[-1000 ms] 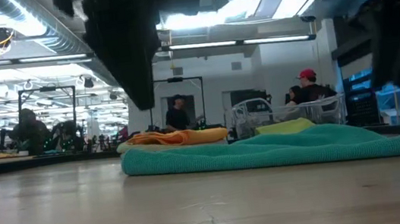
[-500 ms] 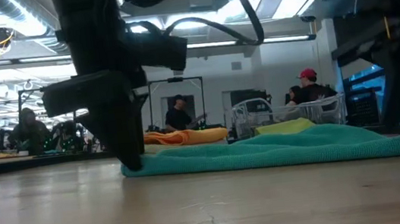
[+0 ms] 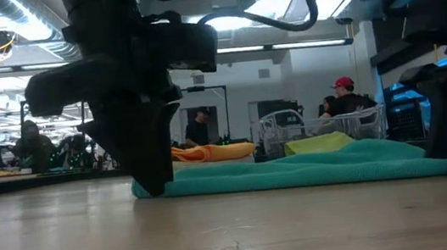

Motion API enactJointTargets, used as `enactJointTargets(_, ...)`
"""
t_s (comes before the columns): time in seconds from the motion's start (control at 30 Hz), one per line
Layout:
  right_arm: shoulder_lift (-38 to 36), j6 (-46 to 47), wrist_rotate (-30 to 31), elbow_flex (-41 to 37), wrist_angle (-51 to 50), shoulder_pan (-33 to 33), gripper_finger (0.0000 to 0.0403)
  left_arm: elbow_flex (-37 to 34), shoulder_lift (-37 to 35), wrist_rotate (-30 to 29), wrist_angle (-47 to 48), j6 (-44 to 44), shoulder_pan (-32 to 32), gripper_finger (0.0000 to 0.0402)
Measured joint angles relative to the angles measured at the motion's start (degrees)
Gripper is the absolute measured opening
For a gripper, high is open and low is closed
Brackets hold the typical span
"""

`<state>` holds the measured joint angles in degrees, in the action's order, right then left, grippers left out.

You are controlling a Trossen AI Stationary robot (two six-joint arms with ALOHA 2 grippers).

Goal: Fold microfiber towels
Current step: Fold the blue microfiber towel

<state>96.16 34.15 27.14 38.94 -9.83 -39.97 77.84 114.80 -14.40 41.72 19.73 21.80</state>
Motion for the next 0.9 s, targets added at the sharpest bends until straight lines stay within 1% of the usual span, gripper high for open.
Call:
enactJointTargets(0.17, 0.43, 0.02, -0.03, 0.00, 0.04, 0.00, 0.0150, -0.67, 0.37, 0.15, -0.98, 0.74, -0.04, 0.0144)
enactJointTargets(0.3, 0.53, 0.06, 0.42, -0.04, -0.04, 0.00, 0.0150, -2.56, 1.62, -1.26, -2.29, 3.48, 0.07, 0.0144)
enactJointTargets(0.4, 0.55, 0.06, 0.43, -0.04, -0.15, 0.00, 0.0150, -3.08, 2.16, -1.62, -2.57, 3.89, 0.09, 0.0144)
enactJointTargets(0.5, 0.57, 0.22, 0.45, -0.06, -0.16, 0.00, 0.0150, -3.05, 2.32, -3.93, -2.64, 4.26, 0.21, 0.0141)
enactJointTargets(0.67, 0.62, 0.11, 0.88, -0.11, -0.06, 0.00, 0.0150, -0.86, 2.62, -11.42, -1.67, 3.72, 0.25, 0.0140)
enactJointTargets(0.9, 0.67, 0.24, 1.07, -0.18, 0.20, 0.00, 0.0150, -1.71, 2.57, -12.04, -2.05, 4.03, -0.07, 0.0140)
